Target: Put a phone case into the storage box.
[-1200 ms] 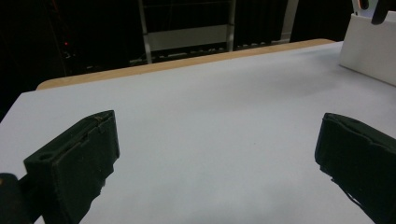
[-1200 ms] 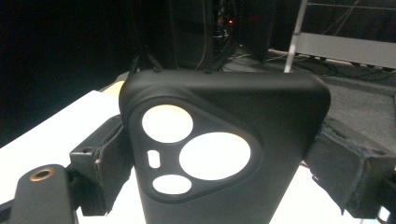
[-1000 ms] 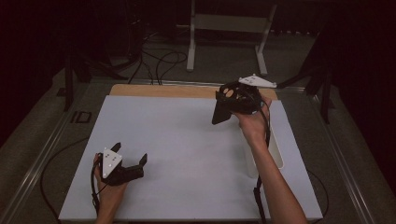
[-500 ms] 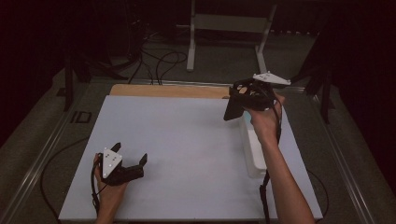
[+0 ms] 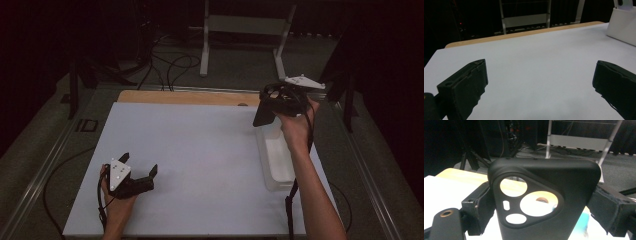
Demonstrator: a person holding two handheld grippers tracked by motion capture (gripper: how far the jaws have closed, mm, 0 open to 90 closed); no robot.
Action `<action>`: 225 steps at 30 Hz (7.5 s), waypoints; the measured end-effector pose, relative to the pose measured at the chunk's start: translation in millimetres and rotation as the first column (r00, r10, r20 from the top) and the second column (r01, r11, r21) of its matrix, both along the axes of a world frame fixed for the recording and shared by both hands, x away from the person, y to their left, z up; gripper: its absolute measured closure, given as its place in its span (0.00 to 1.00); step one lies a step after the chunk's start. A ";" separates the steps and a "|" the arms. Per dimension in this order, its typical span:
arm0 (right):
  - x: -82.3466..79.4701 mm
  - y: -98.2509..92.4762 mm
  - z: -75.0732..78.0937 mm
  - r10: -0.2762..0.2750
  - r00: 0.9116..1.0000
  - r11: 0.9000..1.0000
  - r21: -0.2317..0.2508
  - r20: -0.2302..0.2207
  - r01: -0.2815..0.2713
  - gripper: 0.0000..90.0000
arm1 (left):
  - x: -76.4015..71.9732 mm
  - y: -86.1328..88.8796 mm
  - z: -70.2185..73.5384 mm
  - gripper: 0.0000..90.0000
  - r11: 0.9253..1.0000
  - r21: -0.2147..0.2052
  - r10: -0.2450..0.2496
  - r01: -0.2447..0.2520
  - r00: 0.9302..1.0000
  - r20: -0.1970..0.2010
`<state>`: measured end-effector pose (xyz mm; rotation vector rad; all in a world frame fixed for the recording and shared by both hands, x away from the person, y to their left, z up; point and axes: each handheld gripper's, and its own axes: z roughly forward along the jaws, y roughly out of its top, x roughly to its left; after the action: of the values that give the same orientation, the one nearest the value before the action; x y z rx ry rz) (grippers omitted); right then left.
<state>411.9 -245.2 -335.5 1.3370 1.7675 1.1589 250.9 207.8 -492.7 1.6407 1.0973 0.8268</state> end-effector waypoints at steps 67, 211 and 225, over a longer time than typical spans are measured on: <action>41.9 -21.5 -92.9 -0.178 0.963 0.981 -0.112 -0.202 0.158 0.14 | -0.8 -0.6 0.1 0.01 1.000 -0.001 -0.002 0.002 1.000 0.001; -72.2 2.3 -86.1 0.194 0.978 0.980 0.056 -0.075 -0.190 0.08 | -2.7 -8.6 0.5 0.01 0.996 0.082 -0.037 0.038 0.999 -0.006; -109.3 -1.7 -98.1 0.230 0.972 0.971 0.075 -0.041 -0.226 0.09 | -3.6 2.0 7.3 0.01 0.994 0.046 -0.092 0.094 0.995 -0.045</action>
<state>302.6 -246.9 -433.6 1.2355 1.9731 1.3322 247.4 209.9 -485.5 1.7437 1.0287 0.7660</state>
